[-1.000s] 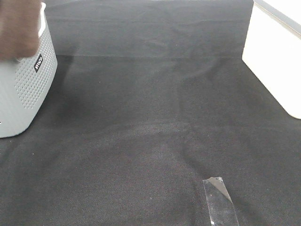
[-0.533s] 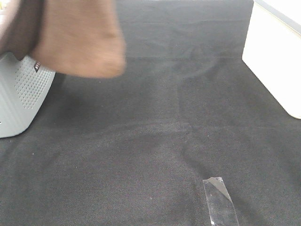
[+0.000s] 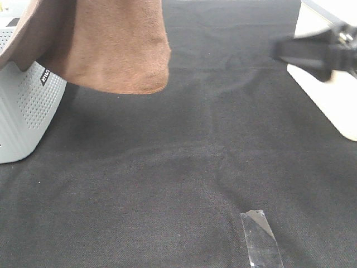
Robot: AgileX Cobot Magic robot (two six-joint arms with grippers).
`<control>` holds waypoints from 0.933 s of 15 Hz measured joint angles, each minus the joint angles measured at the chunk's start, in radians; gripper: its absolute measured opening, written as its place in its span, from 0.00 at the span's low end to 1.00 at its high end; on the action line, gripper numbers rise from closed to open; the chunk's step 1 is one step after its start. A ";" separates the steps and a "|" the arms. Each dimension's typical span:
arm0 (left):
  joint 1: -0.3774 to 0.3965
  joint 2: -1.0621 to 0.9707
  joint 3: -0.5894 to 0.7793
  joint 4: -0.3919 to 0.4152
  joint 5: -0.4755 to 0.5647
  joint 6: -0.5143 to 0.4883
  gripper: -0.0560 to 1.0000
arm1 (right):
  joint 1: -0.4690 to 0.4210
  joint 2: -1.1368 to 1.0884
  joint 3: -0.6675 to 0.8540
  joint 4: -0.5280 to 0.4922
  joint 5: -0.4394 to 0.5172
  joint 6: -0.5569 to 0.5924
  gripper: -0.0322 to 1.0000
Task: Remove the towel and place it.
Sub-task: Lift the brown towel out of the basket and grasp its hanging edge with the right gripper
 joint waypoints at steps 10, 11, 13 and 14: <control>0.000 -0.001 0.000 -0.072 -0.021 -0.001 0.05 | 0.384 0.395 -0.354 -0.016 0.151 -0.113 0.85; 0.000 -0.001 0.000 -0.073 -0.022 -0.001 0.05 | 0.429 0.397 -0.366 -0.023 0.086 -0.114 0.85; 0.000 -0.001 0.000 -0.073 -0.046 -0.001 0.05 | 0.441 0.400 -0.366 -0.057 0.042 -0.110 0.83; 0.000 -0.001 0.000 -0.073 -0.046 -0.001 0.05 | 0.441 0.400 -0.366 -0.057 0.042 -0.110 0.83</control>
